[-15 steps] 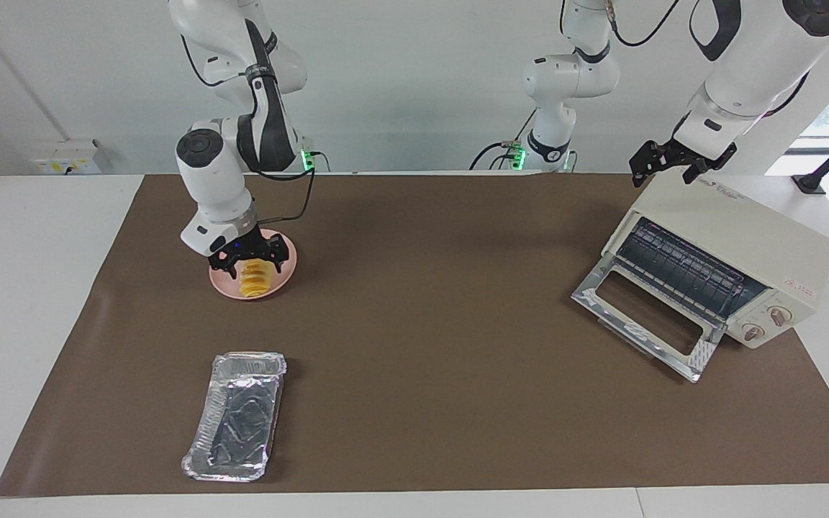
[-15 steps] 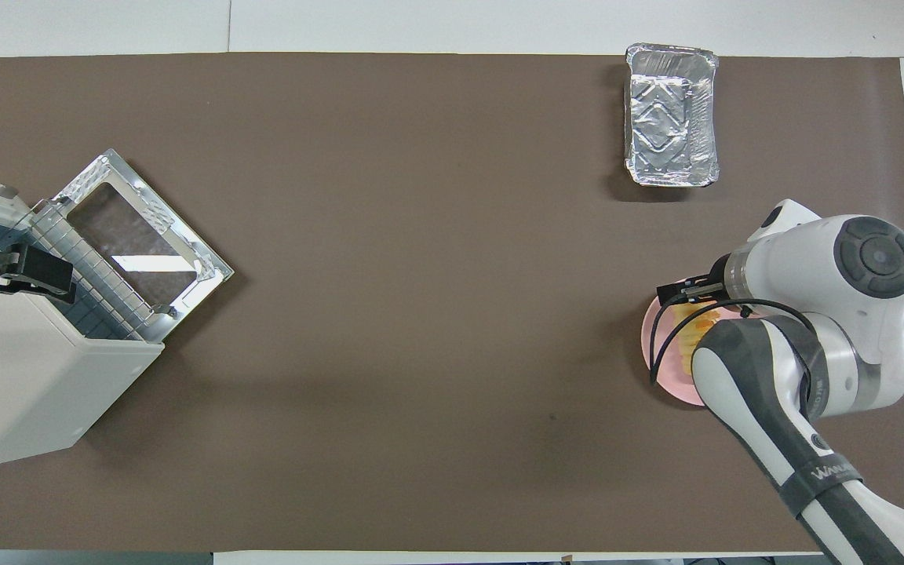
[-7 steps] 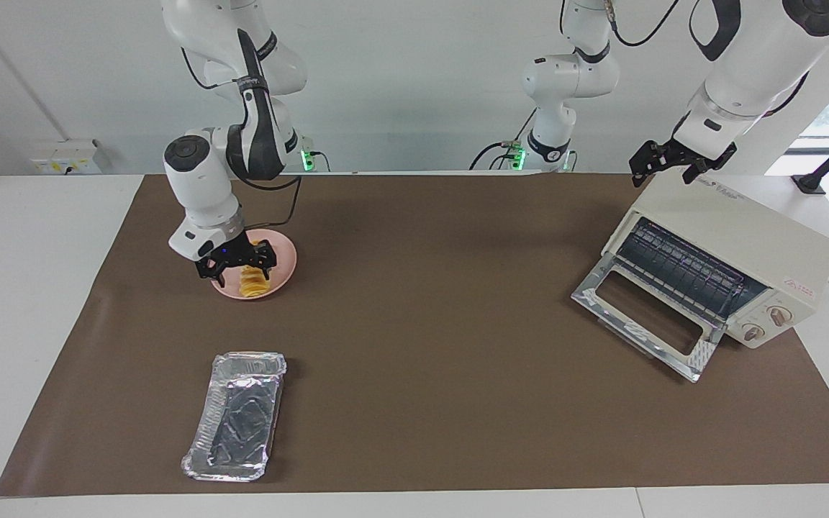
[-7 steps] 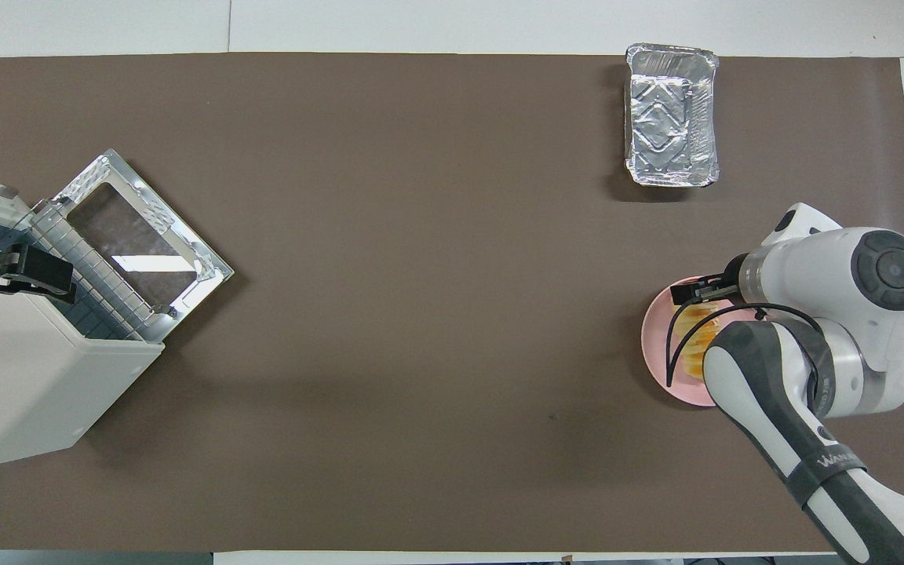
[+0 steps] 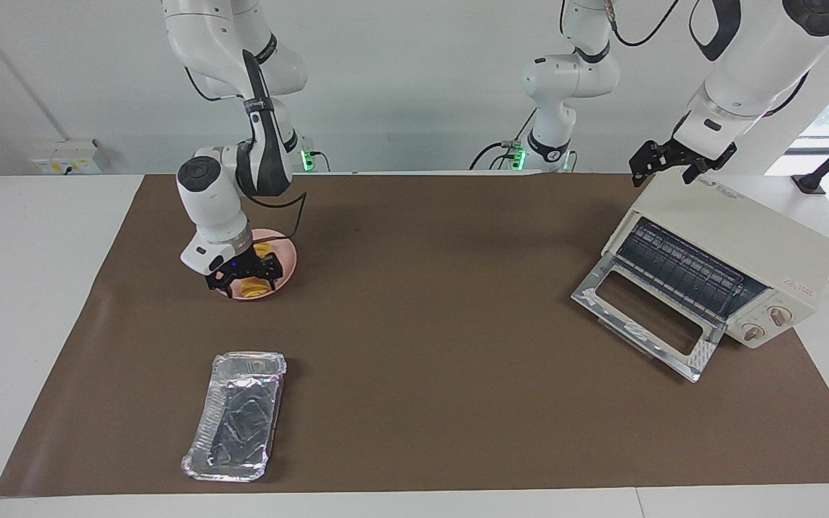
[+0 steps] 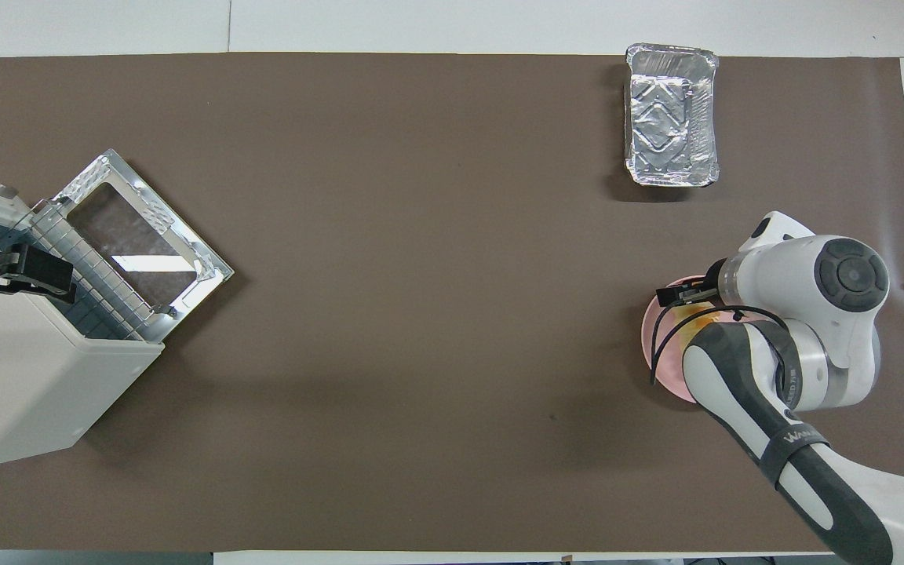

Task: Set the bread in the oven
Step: 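Grasp the orange bread stack on the pink plate with the right gripper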

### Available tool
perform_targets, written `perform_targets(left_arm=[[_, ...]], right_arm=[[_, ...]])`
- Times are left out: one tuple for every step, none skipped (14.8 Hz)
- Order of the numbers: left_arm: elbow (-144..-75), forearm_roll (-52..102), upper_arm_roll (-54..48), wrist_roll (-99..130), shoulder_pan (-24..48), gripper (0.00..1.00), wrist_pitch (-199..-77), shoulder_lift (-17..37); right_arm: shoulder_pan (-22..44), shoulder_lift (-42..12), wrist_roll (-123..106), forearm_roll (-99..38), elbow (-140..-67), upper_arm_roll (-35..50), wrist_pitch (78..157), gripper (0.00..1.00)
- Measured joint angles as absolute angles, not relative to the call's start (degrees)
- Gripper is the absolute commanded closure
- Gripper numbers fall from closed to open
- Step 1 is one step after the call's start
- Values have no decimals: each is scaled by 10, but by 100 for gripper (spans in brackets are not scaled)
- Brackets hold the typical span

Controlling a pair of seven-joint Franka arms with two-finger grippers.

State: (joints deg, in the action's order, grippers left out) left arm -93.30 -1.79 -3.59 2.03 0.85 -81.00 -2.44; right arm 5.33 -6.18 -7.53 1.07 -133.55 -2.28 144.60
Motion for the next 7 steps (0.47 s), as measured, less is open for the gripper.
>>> perform_targets(left_arm=[[-933,-18,-36,20,8,0,-810,-24],[-933,-18,-36,20,8,0,-810,-24],[-933,-18,-36,20,8,0,-810,-24],[-933,-18,-36,20,8,0,-810,-24],[-933,-18,-36,20,8,0,-810,-24],[-933,-18,-36,20,8,0,-810,-24],[-933,-18,-36,20,8,0,-810,-24]], right_arm=[[54,-63,-75,11,-1335,-23,1448,39],[54,-63,-75,11,-1335,-23,1449,63],[54,-63,-75,11,-1335,-23,1449,76],[54,-63,-75,11,-1335,-23,1449,89],[54,-63,-75,11,-1335,-23,1449,100],[54,-63,-75,11,-1335,-23,1449,100],[54,-63,-75,11,-1335,-23,1448,100]])
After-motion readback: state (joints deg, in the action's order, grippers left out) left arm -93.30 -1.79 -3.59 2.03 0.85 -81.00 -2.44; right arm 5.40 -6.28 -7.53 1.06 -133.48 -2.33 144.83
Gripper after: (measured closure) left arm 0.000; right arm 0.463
